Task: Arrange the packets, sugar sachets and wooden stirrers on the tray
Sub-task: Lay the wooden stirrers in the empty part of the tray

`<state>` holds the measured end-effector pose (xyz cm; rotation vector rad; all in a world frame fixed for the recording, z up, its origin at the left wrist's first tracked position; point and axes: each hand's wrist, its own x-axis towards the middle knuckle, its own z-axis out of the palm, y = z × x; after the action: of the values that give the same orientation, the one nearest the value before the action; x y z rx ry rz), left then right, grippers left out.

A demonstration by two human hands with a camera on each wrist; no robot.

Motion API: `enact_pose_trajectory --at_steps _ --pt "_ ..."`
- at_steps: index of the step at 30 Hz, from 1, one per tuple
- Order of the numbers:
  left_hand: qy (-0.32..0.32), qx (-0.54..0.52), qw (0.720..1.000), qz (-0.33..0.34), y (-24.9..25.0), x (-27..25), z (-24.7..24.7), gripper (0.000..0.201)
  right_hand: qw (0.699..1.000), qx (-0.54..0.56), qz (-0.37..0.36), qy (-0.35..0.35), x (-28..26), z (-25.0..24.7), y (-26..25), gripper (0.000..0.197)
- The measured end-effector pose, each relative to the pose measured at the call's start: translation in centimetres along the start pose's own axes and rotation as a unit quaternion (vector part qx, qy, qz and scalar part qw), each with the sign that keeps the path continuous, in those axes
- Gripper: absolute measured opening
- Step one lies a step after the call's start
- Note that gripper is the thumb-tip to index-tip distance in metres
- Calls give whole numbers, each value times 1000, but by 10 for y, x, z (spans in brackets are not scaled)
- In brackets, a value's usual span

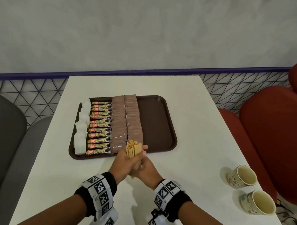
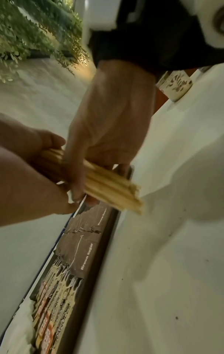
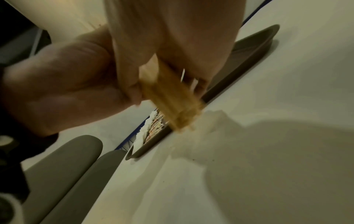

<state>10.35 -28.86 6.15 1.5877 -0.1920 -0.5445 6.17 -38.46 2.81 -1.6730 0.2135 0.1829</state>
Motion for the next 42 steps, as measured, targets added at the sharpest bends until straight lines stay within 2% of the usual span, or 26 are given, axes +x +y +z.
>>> enact_pose_trajectory --at_steps 1,3,5,7,10,12,16,18,20,22,23,25,27,29,30,32,33,36,37,40,42 --pt "11 4 1000 5 3 1 -3 11 1000 -7 20 -20 -1 -2 4 44" --pt "31 13 999 9 9 5 -10 10 998 2 55 -12 -3 -4 11 55" --pt "51 11 998 21 16 7 -15 14 991 90 97 26 -2 -5 17 45" --pt "69 0 997 30 18 10 -17 16 959 235 149 45 0 -4 9 25" --pt "87 -29 995 29 16 12 -12 9 909 363 200 43 11 0 1 52" --pt "102 -43 993 26 15 10 -7 3 894 401 198 44 16 5 -6 55" --pt "120 -33 991 41 16 10 -4 6 881 434 185 27 12 15 -13 44" --pt "126 -18 991 43 17 13 -8 7 900 395 184 13 12 16 -15 42" --pt "116 -4 992 54 16 16 -15 18 943 291 164 8 14 11 -26 44" --pt "109 18 992 68 17 17 -19 21 987 126 92 26 15 3 -48 47" --pt "109 28 991 72 18 17 -21 21 997 41 43 57 17 -2 -59 49" --pt "100 40 992 71 18 17 -22 23 989 -59 -57 123 22 -13 -82 45" --pt "83 47 994 57 20 15 -21 21 973 -104 -161 126 26 -21 -104 41" --pt "72 50 995 49 20 16 -20 16 947 -192 -245 81 29 -22 -115 42" --pt "66 58 995 50 21 16 -20 17 933 -245 -261 42 32 -22 -115 43" --pt "59 80 993 60 19 19 -21 30 909 -334 -248 -43 34 -21 -107 43" --pt "57 88 992 66 19 20 -22 40 899 -354 -249 -62 35 -20 -102 44" --pt "56 101 992 57 22 19 -22 66 907 -312 -283 -16 38 -23 -96 43" --pt "55 102 992 57 22 19 -22 61 917 -281 -283 -2 38 -23 -96 42" --pt "79 93 990 68 30 21 -24 15 953 -182 -241 37 36 -19 -87 43" --pt "90 68 990 84 38 22 -27 7 976 -85 -193 55 31 -18 -80 41"
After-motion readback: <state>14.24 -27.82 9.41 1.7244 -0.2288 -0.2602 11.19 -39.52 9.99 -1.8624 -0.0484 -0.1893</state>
